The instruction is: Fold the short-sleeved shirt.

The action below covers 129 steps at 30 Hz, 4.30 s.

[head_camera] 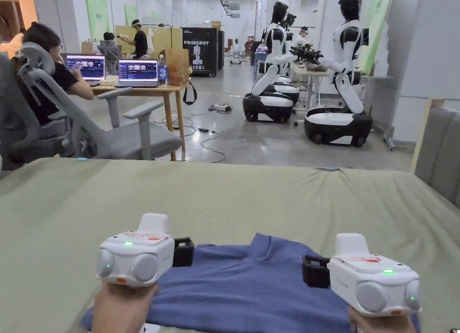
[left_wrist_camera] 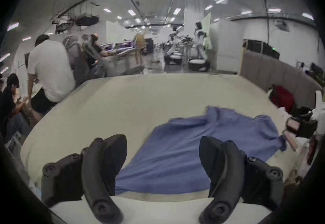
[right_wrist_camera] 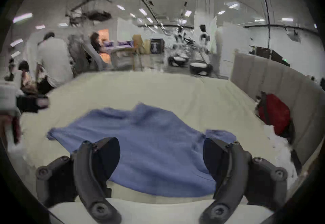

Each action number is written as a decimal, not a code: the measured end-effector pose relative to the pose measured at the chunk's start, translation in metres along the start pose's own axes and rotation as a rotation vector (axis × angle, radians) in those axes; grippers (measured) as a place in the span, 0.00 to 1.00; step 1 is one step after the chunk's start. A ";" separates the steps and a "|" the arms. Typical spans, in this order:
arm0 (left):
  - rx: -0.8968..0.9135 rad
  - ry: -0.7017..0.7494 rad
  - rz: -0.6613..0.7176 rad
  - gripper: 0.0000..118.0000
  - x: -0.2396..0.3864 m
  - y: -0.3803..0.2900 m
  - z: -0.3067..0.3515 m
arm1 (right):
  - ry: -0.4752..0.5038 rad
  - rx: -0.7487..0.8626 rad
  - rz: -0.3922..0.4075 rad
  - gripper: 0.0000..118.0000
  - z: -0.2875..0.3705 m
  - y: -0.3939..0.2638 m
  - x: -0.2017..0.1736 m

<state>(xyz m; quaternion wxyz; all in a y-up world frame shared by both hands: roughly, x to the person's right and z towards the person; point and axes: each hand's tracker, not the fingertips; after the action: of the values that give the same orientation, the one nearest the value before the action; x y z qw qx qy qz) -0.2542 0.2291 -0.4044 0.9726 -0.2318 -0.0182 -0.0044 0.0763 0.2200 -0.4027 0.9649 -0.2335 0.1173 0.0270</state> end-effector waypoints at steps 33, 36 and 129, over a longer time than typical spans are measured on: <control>-0.548 0.088 0.025 0.00 -0.149 -0.084 -0.081 | -0.027 -0.137 0.199 0.00 -0.116 -0.003 0.020; -0.408 0.061 0.045 0.00 -0.137 -0.065 -0.050 | -0.061 -0.178 0.193 0.00 -0.151 0.009 0.055; -0.202 0.109 0.067 0.50 -0.049 -0.138 0.022 | -0.165 -0.270 -0.007 0.35 0.032 -0.139 0.099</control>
<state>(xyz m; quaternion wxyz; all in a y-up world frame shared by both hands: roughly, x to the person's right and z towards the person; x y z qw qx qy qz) -0.3062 0.1154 -0.3246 0.9434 -0.3286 0.0433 0.0138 0.1937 0.1105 -0.3368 0.9312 -0.3584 0.0323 0.0580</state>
